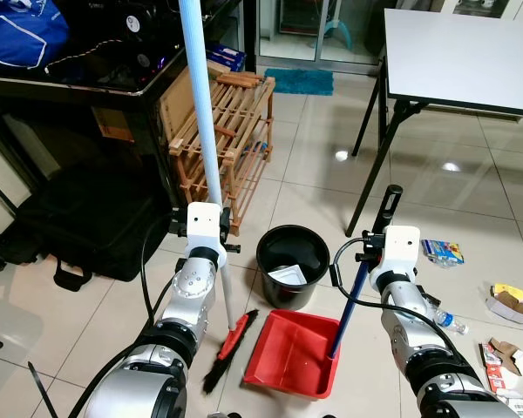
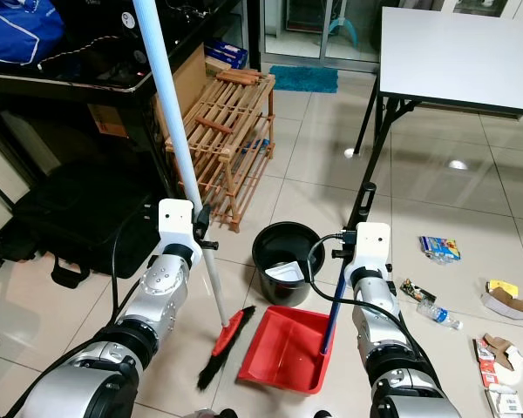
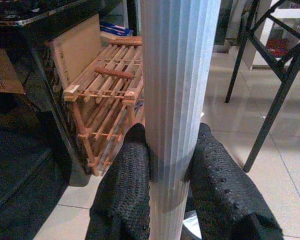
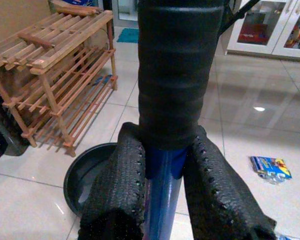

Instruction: Sweep floor

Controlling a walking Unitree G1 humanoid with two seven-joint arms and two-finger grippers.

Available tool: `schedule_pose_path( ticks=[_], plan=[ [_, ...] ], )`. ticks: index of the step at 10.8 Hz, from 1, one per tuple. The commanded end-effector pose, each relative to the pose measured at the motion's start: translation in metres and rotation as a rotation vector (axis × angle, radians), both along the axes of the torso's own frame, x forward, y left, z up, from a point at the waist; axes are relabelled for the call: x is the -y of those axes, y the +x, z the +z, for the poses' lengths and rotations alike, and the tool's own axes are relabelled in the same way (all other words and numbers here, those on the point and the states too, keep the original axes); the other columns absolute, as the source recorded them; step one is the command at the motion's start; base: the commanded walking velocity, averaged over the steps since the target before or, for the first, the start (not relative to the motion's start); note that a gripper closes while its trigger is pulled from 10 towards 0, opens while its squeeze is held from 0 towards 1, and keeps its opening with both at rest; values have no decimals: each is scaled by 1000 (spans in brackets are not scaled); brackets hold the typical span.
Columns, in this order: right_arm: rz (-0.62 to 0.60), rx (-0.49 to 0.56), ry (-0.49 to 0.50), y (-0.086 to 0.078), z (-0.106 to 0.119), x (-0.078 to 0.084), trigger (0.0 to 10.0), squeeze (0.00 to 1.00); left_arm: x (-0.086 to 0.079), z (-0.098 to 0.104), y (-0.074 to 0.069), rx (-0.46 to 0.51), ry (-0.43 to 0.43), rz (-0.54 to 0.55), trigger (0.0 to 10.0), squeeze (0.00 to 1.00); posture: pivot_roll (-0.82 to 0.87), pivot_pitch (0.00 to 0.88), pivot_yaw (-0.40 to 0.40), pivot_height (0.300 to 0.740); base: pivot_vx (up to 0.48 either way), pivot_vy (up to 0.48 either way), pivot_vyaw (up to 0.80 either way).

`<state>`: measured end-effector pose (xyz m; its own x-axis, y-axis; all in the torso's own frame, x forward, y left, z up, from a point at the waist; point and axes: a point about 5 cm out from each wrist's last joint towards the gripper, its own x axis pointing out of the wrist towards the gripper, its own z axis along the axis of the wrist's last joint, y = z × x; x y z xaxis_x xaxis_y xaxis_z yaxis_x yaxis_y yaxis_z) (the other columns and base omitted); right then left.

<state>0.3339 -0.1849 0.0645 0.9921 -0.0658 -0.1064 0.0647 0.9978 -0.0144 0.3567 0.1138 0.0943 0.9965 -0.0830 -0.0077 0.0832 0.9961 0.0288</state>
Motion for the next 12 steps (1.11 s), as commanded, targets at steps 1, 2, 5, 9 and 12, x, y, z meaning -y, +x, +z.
schedule_pose_path(
  ticks=[1, 2, 5, 9, 12],
  plan=[
    [10, 29, -4, 5, 7, -2, 10000, 0, 2, 10, 5, 30, 0, -12, 10000, 0, -7, 100, 61, 740, 0, 0, 0],
    [10, 29, -4, 5, 7, -2, 10000, 0, 2, 10, 5, 30, 0, -12, 10000, 0, -7, 100, 61, 740, 0, 0, 0],
    [19, 79, 54, 11, 18, -9, 10000, 0, 1, 7, 4, 10, -13, -22, 10000, 0, 8, 133, 54, 740, 0, 0, 0],
    [18, 110, 72, 12, 22, -11, 10000, 0, -1, 6, 4, 2, -11, -32, 10000, 0, 7, 146, 58, 740, 0, 0, 0],
    [13, 105, 78, 10, 19, -10, 10000, 0, 4, 2, 2, -10, -21, -57, 10000, 0, -5, 145, 60, 740, 0, 0, 0]
  ],
)
